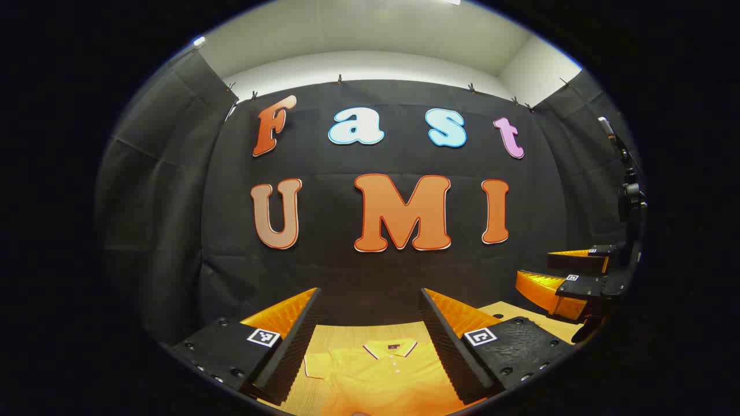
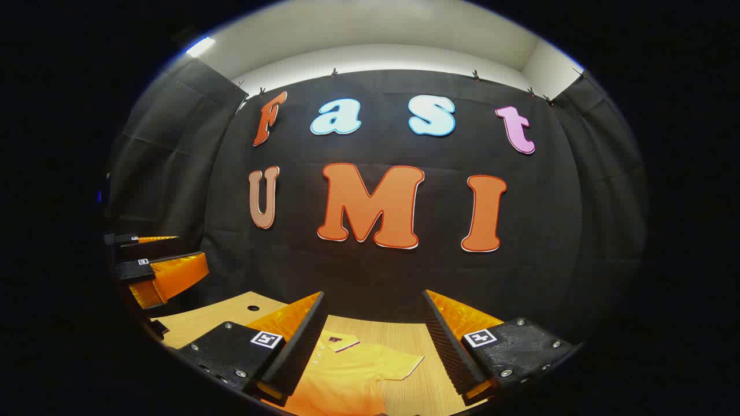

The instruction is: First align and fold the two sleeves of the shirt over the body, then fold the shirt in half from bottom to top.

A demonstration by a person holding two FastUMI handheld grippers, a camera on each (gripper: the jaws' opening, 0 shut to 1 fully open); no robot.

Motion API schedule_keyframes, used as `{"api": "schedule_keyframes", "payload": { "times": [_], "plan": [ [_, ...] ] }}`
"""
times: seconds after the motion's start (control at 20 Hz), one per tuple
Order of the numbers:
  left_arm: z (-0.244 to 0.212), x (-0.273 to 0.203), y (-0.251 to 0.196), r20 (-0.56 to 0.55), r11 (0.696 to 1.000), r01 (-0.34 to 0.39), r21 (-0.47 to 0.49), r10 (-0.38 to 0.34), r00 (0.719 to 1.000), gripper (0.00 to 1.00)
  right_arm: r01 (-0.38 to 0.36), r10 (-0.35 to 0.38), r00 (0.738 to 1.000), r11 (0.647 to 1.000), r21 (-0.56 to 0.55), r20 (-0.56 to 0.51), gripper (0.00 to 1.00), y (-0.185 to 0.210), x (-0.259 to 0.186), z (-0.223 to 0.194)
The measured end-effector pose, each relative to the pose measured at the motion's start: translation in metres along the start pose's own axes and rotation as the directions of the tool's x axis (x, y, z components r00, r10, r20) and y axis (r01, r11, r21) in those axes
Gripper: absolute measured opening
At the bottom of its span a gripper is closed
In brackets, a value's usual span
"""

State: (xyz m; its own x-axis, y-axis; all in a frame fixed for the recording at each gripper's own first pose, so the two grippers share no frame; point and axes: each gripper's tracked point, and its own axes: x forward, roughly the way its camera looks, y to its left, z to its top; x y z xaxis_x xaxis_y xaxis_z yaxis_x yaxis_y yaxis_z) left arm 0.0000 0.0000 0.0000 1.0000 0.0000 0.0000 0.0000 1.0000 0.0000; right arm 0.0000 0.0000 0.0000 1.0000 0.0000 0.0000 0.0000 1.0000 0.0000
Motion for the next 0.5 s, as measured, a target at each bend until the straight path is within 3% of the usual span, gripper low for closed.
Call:
{"api": "schedule_keyframes", "payload": {
  "times": [0.5],
  "plan": [
    [-0.006,0.007,0.006,-0.008,1.000,-0.008,0.001,0.008,1.000,1.00,-0.005,0.005,1.000,1.000,0.004,-0.013,0.98,0.002,0.014,-0.004]
  ]
}}
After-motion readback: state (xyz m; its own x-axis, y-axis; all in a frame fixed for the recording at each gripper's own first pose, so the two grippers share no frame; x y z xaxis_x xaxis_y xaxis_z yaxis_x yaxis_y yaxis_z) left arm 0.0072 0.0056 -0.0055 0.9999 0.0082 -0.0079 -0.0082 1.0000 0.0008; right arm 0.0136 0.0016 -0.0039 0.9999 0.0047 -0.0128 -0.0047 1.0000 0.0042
